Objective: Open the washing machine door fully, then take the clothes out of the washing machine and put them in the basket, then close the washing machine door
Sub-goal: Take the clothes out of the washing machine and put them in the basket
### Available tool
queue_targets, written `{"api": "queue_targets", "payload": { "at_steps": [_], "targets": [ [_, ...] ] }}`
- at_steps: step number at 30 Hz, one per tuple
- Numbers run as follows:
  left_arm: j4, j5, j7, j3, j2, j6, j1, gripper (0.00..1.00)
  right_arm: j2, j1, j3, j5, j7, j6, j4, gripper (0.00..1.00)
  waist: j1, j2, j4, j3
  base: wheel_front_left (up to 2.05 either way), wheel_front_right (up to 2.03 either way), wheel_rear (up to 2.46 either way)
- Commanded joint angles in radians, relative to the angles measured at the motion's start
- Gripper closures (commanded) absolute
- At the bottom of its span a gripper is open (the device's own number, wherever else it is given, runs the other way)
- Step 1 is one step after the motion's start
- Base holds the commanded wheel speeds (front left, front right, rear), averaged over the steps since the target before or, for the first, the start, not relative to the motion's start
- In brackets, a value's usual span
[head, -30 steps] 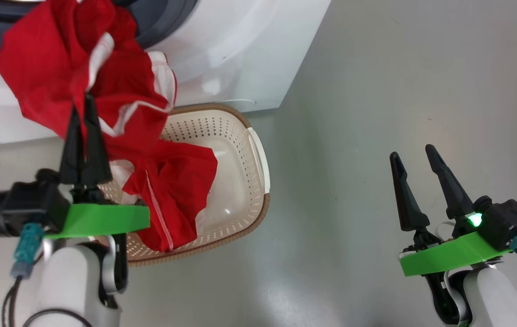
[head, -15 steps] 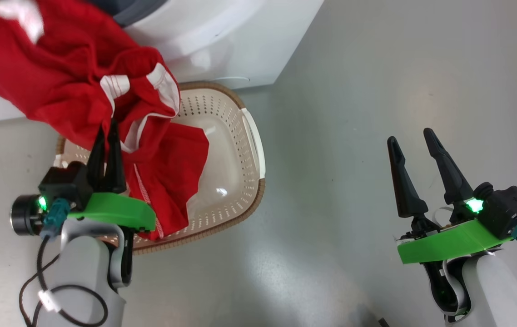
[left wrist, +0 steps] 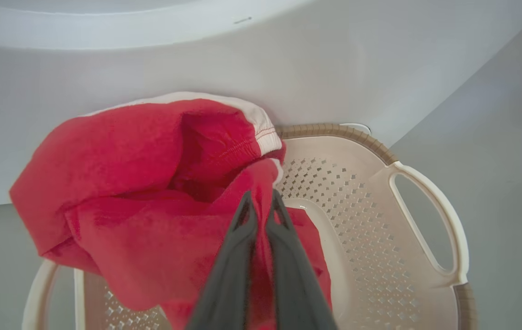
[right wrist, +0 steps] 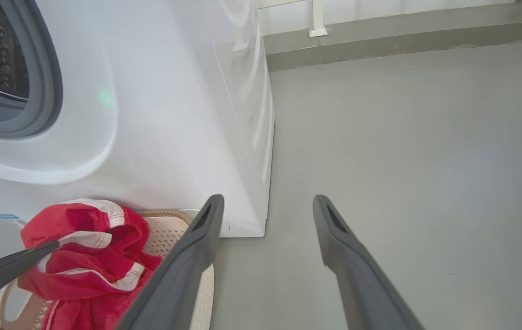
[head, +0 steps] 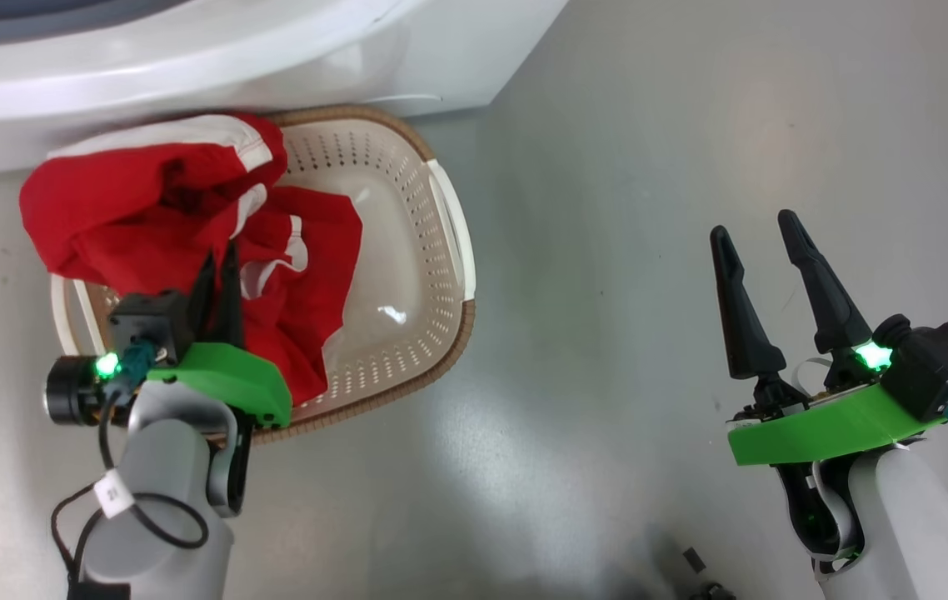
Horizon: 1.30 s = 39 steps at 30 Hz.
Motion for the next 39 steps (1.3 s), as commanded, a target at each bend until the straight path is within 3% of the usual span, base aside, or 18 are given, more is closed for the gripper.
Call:
{"api": "queue_targets", "payload": {
  "at_steps": [1,12,17,22,24,26,39],
  "targets": [
    [0.000,0.008,-0.005,0.013,0.019,-0.008,-0.001,1.00,0.000,0.005,0.019,0.005,-0.006,0.007,-0.026,0.00,0.0000,-0.0001,-0.002,0.021,0.00,0.00,0.00],
    [0.183,-0.023,-0.005,-0.018,0.019,-0.060,-0.095,1.00,0.000,-0.015,0.032,0.002,-0.006,0.007,-0.029,0.00,0.0000,-0.0001,-0.002,0.085,0.00,0.00,0.00],
    [0.266,-0.035,-0.005,-0.019,0.019,-0.060,-0.140,0.83,0.000,-0.024,0.037,0.001,-0.006,0.007,-0.030,0.00,0.0000,-0.0001,-0.001,0.108,0.00,0.00,0.00],
    [0.296,-0.039,-0.005,-0.022,0.019,-0.061,-0.165,0.53,0.000,-0.029,0.037,-0.001,-0.006,0.007,-0.031,0.00,0.0000,-0.0001,0.000,0.117,0.00,0.00,0.00],
    [0.300,-0.040,-0.005,-0.019,0.019,-0.061,-0.167,0.21,0.000,-0.031,0.035,-0.001,-0.006,0.007,-0.028,0.00,0.0000,-0.0001,0.002,0.114,0.00,0.00,0.00],
    [0.300,-0.042,-0.005,-0.015,0.019,-0.059,-0.165,0.00,0.000,-0.031,0.034,-0.002,-0.006,0.007,-0.026,0.00,0.0000,-0.0001,0.004,0.108,0.00,0.00,0.00],
    [0.224,-0.065,-0.005,0.000,0.019,-0.067,-0.104,0.00,0.000,-0.022,0.025,-0.019,-0.006,0.007,-0.012,0.00,0.0000,-0.0001,0.021,0.022,0.00,0.00,0.00]
  ]
}}
